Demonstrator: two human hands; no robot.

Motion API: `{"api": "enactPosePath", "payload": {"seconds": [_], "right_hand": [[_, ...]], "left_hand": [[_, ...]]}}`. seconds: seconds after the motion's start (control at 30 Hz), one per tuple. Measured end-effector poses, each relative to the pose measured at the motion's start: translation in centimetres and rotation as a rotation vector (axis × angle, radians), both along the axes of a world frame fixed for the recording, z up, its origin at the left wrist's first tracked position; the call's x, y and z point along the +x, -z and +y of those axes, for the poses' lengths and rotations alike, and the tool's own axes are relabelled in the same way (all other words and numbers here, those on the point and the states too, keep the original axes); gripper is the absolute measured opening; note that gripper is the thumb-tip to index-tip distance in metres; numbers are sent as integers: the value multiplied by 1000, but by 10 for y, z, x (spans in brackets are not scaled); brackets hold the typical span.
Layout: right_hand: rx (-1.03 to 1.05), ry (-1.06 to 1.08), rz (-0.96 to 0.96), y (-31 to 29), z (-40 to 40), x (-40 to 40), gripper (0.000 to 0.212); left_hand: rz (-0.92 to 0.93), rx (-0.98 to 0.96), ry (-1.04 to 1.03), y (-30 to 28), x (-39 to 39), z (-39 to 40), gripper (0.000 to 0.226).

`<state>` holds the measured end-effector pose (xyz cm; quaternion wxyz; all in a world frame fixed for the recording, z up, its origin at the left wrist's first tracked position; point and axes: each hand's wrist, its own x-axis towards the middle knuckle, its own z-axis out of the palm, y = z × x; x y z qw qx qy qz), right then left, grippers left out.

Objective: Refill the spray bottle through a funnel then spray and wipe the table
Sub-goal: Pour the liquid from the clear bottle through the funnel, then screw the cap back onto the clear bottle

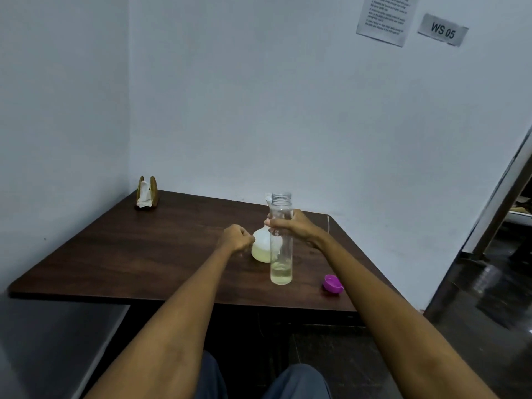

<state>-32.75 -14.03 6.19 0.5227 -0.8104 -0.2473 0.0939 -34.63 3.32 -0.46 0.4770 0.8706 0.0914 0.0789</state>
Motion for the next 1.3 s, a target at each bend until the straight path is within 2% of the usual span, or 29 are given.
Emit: {"api": "enactPosePath", "payload": {"seconds": [0.13, 0.2, 0.3, 0.37, 0.47, 0.6, 0.77, 0.83, 0.97, 1.03, 1.1, 1.17, 1.23, 1.3], "right_hand": [[-116, -49, -58, 3, 41, -8, 19], [-117, -57, -95, 10, 63, -5, 25], [-101, 5, -177, 20, 93, 5, 40], [-81, 55, -196, 26, 108, 8, 42], [-35, 102, -193, 35, 124, 12, 42], [54, 147, -175, 47, 134, 21, 56], [33, 53, -51, 61, 118, 31, 73], [-22, 40, -21, 65, 102, 29, 67], [-98, -4, 74, 73, 51, 27, 28], [-124, 70, 73, 76, 21, 28, 24], [-240, 249, -57, 83, -12, 34, 25], [-479, 437, -224, 90, -46, 39, 36], [-775, 533, -221, 99, -75, 39, 50], [-1004, 534, -110, 104, -95, 34, 51]], "left_hand": [[106, -30, 81, -2, -14, 25, 21], [141, -66, 77, -9, -21, 42, 13], [164, -98, 79, -16, -27, 63, 27], [165, -100, 93, -14, -28, 70, 39], [83, -65, 80, 2, -21, 75, 50], [-124, -7, -126, 21, -4, 72, 53], [-119, 22, -243, 26, 10, 59, 43], [-120, 42, -279, 26, 11, 54, 46], [-139, 54, -317, 28, 13, 47, 58], [-122, 55, -322, 26, 13, 45, 57], [-96, 53, -331, 23, 12, 45, 58], [-82, 61, -334, 21, 12, 45, 58], [-77, 69, -331, 21, 11, 44, 58], [-74, 68, -331, 20, 10, 45, 58]]}}
